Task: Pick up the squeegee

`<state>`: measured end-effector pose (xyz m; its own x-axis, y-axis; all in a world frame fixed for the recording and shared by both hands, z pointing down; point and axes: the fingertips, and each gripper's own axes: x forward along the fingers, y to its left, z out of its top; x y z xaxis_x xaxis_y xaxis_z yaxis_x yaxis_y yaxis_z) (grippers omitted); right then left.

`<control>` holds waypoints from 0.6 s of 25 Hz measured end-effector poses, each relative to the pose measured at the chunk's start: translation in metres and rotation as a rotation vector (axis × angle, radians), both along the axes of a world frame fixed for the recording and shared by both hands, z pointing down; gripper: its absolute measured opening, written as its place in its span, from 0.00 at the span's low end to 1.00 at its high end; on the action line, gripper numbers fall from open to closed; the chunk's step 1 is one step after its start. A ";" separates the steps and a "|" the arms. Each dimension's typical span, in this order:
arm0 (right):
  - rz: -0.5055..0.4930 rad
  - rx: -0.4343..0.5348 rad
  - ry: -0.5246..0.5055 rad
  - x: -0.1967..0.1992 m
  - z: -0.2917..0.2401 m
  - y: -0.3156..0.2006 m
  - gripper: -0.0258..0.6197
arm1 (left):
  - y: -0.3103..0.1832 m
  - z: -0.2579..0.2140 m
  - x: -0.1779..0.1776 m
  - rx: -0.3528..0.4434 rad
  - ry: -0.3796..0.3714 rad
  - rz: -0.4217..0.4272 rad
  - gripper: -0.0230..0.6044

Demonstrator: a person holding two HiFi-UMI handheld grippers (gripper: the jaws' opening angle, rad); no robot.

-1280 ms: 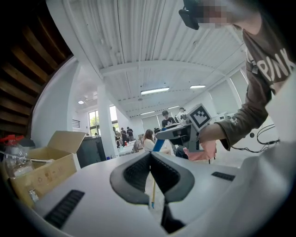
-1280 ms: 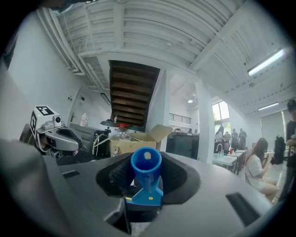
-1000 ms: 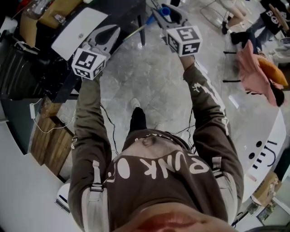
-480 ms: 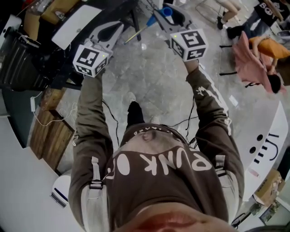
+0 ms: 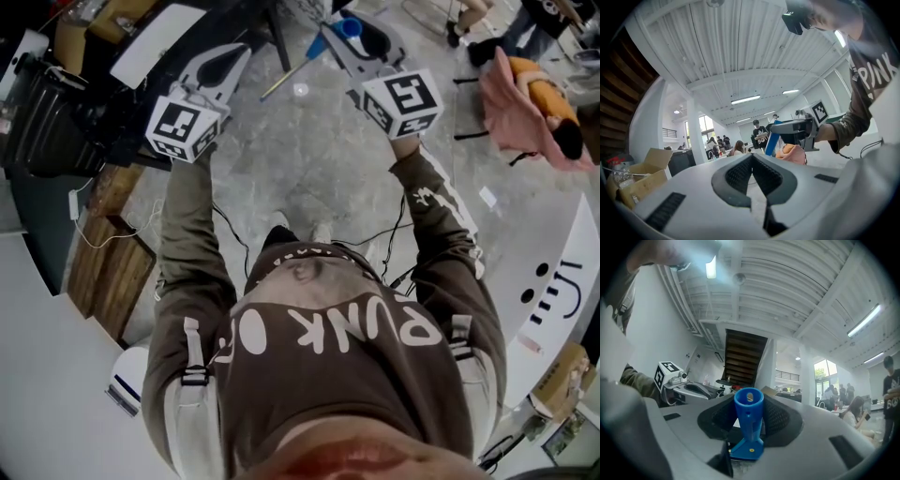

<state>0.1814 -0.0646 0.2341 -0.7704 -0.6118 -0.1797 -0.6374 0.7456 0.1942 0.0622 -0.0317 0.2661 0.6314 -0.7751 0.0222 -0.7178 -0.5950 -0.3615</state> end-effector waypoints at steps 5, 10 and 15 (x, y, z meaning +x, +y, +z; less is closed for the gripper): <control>-0.023 -0.008 -0.007 0.002 0.000 0.021 0.28 | 0.016 -0.005 0.000 -0.006 0.003 0.002 0.04; -0.034 -0.013 -0.020 -0.010 0.002 0.027 0.28 | 0.022 -0.006 -0.014 -0.016 0.004 0.000 0.04; -0.037 -0.009 -0.020 -0.029 0.002 0.029 0.28 | 0.022 -0.009 -0.033 -0.008 0.012 0.008 0.04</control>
<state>0.1524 -0.0357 0.2365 -0.7889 -0.5845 -0.1897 -0.6129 0.7705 0.1749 0.0288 -0.0098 0.2573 0.6379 -0.7699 0.0202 -0.7173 -0.6035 -0.3482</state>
